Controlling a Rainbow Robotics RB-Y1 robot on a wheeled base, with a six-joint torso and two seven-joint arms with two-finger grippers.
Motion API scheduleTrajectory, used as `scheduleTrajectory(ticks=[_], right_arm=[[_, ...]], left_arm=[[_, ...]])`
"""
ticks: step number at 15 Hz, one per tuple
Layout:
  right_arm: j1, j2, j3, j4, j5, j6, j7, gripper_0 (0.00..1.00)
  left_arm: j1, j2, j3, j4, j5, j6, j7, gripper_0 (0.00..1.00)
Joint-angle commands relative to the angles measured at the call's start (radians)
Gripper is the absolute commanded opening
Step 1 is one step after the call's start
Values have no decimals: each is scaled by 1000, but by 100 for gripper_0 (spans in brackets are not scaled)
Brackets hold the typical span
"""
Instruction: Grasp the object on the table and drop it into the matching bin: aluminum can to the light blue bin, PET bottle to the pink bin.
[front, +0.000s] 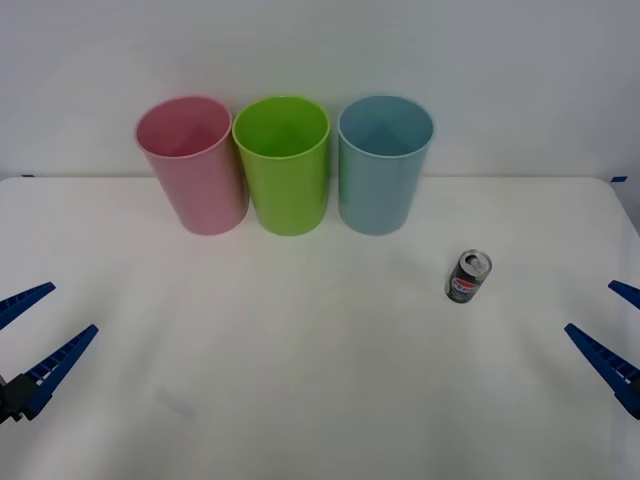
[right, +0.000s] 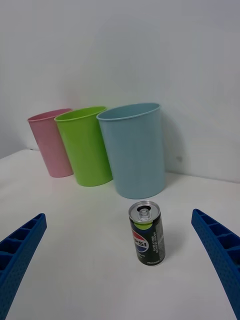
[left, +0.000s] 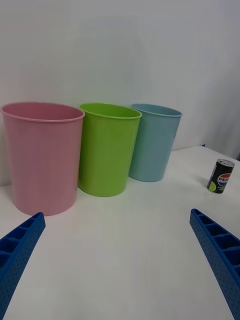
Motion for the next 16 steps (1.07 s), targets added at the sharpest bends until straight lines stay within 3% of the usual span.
scheduleTrajectory(ticks=[1, 8, 16], right_arm=[[0, 0, 0, 0, 0, 0, 0, 100], [13, -5, 33, 12, 26, 21, 15, 100], [-24, -5, 131, 123, 40, 82, 103, 100]], left_arm=[[0, 0, 0, 0, 0, 0, 0, 100], [0, 0, 0, 0, 0, 0, 0, 100], [0, 0, 0, 0, 0, 0, 0, 100]])
